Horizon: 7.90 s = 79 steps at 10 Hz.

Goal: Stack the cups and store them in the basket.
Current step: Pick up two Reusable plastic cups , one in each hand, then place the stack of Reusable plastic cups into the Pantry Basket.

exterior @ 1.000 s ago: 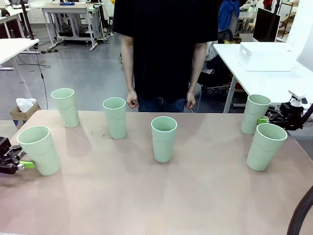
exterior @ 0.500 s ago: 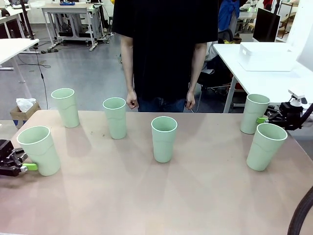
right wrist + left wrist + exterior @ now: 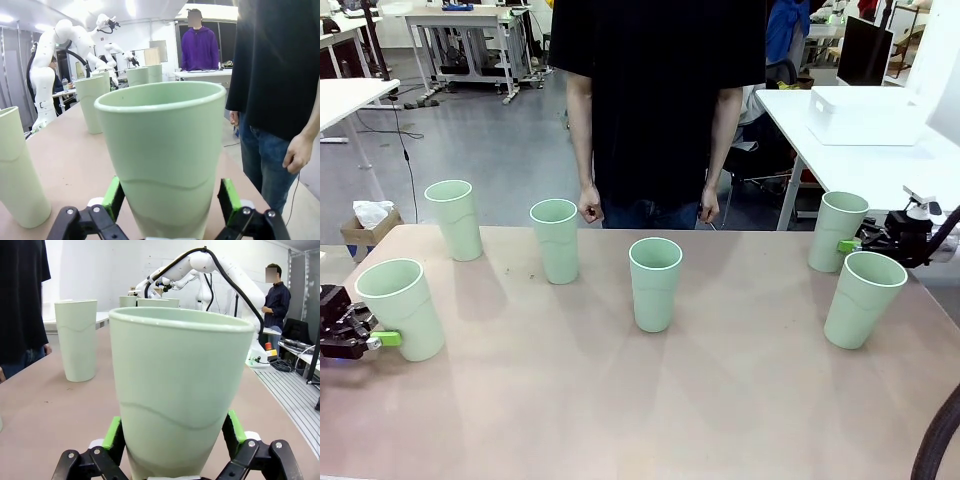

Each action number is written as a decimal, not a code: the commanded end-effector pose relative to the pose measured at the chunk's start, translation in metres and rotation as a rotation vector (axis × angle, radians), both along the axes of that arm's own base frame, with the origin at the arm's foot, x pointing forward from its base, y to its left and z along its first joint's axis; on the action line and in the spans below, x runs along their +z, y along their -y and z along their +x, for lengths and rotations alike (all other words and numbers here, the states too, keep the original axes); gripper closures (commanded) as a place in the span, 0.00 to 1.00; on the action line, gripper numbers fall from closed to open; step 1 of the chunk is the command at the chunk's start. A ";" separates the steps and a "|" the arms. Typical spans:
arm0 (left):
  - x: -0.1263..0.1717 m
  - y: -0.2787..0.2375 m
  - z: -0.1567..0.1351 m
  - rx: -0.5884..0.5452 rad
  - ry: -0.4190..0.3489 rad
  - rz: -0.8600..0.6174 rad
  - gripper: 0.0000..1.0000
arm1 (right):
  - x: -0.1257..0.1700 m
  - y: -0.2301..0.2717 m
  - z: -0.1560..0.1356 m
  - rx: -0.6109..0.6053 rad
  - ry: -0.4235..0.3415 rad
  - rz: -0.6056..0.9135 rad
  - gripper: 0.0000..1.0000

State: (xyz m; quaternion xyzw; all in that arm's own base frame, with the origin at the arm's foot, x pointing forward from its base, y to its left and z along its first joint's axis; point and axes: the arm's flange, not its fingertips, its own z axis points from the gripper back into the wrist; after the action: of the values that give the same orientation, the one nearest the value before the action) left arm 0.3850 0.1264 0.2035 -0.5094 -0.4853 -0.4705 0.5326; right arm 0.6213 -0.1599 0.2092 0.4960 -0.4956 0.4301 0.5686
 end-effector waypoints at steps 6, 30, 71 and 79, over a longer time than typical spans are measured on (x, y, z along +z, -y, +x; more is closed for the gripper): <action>0.016 0.019 -0.016 0.031 0.025 -0.024 0.00 | 0.013 -0.016 -0.003 -0.075 -0.036 0.041 0.00; 0.124 0.051 -0.027 0.045 0.089 -0.088 0.13 | 0.107 -0.050 -0.054 -0.079 0.067 0.056 0.14; 0.223 0.100 0.001 -0.003 0.098 -0.036 0.13 | 0.199 -0.136 -0.267 0.035 0.103 0.060 0.14; 0.223 0.100 0.001 -0.003 0.098 -0.036 0.13 | 0.199 -0.136 -0.267 0.035 0.103 0.060 0.14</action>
State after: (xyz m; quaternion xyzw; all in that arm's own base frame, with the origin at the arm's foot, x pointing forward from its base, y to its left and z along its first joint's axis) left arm 0.3870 0.0267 0.4256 -0.4968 -0.5144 -0.4881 0.5003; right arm 0.3554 -0.0234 0.4059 0.4991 -0.5253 0.4489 0.5229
